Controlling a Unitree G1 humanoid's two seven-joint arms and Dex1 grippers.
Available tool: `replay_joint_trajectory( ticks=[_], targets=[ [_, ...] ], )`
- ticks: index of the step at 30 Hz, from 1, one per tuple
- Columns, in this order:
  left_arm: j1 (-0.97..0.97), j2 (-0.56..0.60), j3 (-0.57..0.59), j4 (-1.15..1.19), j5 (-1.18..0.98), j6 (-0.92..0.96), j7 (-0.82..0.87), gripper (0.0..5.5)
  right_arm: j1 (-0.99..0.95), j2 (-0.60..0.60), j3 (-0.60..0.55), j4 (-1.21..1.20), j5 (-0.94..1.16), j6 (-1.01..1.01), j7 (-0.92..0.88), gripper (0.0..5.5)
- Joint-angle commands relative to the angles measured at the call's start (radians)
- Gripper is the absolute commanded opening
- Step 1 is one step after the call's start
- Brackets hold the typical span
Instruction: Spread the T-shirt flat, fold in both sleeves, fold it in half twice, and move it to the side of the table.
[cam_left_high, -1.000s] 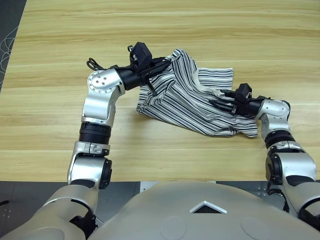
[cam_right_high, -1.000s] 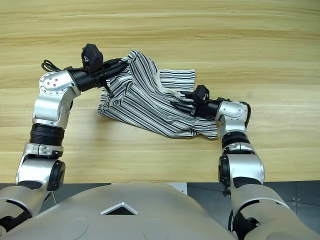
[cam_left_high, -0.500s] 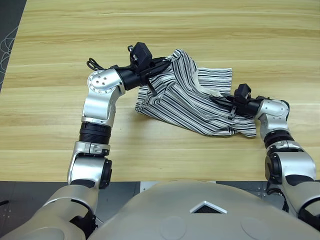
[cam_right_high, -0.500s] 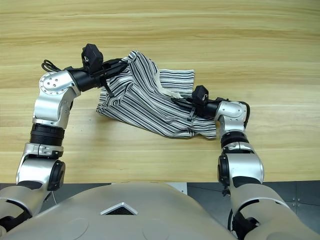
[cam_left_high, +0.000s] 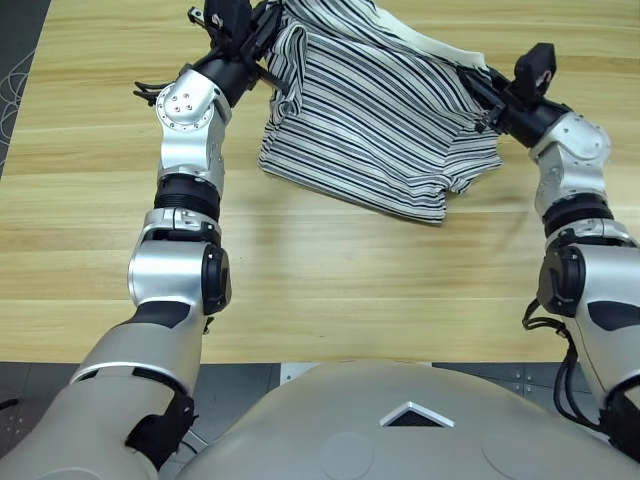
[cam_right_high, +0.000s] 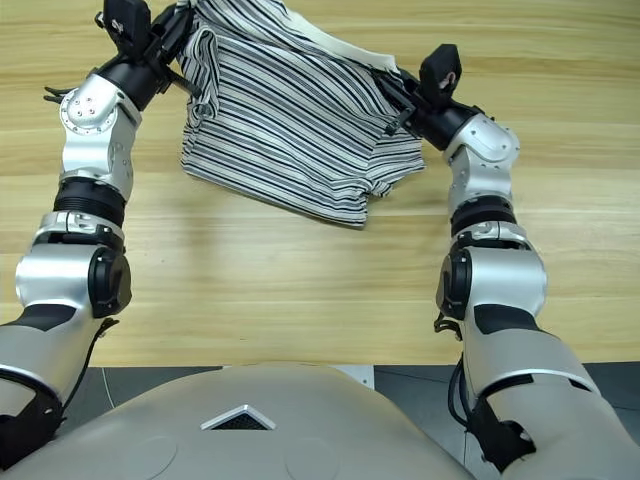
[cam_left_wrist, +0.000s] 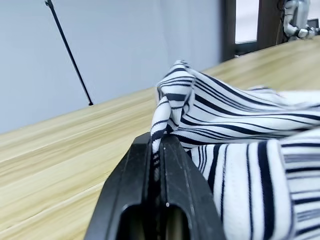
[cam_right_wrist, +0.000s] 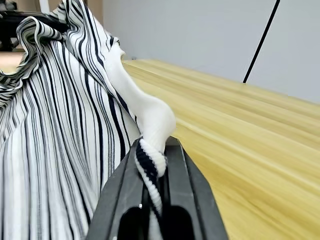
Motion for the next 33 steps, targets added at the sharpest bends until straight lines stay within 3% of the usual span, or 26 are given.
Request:
replay_joint_trajectory(
  ticks=[1,8,14,17,23,30,33],
  targets=[
    [-0.142,-0.011,0.03,0.151,0.021,-0.05,0.068,0.1,-0.168,0.012,0.053,0.068,-0.11,0.072,-0.192,0.14],
    [-0.298,-0.046,0.096,0.262,0.012,-0.002,0.152,0.1,-0.419,-0.01,0.056,0.123,-0.218,0.184,-0.457,0.14],
    [-0.29,-0.056,0.155,0.262,-0.015,-0.007,0.038,0.1,-0.479,-0.027,0.023,0.122,-0.221,0.173,-0.406,0.14],
    [-0.222,-0.041,0.157,0.237,-0.034,-0.058,-0.24,0.1,-0.448,-0.046,0.02,0.109,-0.216,0.132,-0.268,0.14],
    [-0.007,0.107,0.126,0.089,-0.147,-0.14,-1.013,0.1,-0.28,-0.127,0.006,0.025,-0.132,0.032,0.218,0.14],
    [0.167,0.294,-0.067,-0.309,-0.464,-0.07,-1.085,0.1,-0.026,-0.199,0.024,-0.285,0.006,0.078,0.608,0.14],
    [0.178,0.302,-0.132,-0.295,-0.421,-0.162,-1.085,0.1,0.076,-0.224,0.057,-0.435,0.035,0.136,0.674,0.14]
  ],
)
